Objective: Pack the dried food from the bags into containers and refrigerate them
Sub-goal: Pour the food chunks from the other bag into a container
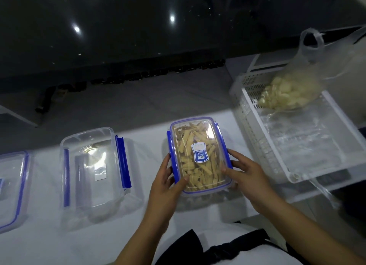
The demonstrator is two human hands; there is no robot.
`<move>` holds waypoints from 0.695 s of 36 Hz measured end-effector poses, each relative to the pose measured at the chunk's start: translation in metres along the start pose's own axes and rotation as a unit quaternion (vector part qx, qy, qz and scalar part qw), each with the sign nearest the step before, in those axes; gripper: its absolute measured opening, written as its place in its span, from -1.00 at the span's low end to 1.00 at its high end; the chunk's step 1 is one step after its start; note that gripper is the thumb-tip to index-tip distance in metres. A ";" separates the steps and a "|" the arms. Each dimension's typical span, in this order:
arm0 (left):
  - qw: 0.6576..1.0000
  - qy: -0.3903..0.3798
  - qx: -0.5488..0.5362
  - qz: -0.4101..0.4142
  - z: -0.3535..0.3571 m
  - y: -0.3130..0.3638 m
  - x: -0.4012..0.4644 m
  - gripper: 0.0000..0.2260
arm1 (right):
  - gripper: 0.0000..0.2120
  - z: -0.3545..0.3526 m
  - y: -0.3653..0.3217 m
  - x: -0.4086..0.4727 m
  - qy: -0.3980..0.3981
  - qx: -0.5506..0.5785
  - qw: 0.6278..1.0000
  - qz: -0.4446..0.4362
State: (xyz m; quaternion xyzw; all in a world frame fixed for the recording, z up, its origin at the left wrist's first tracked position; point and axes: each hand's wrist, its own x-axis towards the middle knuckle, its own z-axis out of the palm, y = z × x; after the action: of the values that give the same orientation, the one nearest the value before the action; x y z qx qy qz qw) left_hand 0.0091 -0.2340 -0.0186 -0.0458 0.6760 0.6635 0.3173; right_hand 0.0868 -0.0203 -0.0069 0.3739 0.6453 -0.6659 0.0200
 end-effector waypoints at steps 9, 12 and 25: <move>0.999 -0.029 0.009 0.034 -0.001 0.014 0.021 -0.48 | -0.55 0.015 -0.020 0.014 0.053 0.038 0.998 -0.008; 0.998 -0.037 0.021 0.041 -0.004 0.016 0.025 -0.39 | -0.55 0.017 -0.024 0.015 0.059 0.030 0.998 -0.009; 0.927 -0.036 0.264 0.264 0.026 0.104 0.030 -0.44 | -0.44 -0.073 -0.086 -0.036 0.141 -0.135 0.959 -0.205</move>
State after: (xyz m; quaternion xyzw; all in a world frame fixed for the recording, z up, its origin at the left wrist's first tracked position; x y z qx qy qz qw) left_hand -0.0554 -0.1869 0.0589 0.2436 0.8025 0.5218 0.1560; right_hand 0.1036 0.0419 0.0922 0.3178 0.7879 -0.5032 -0.1580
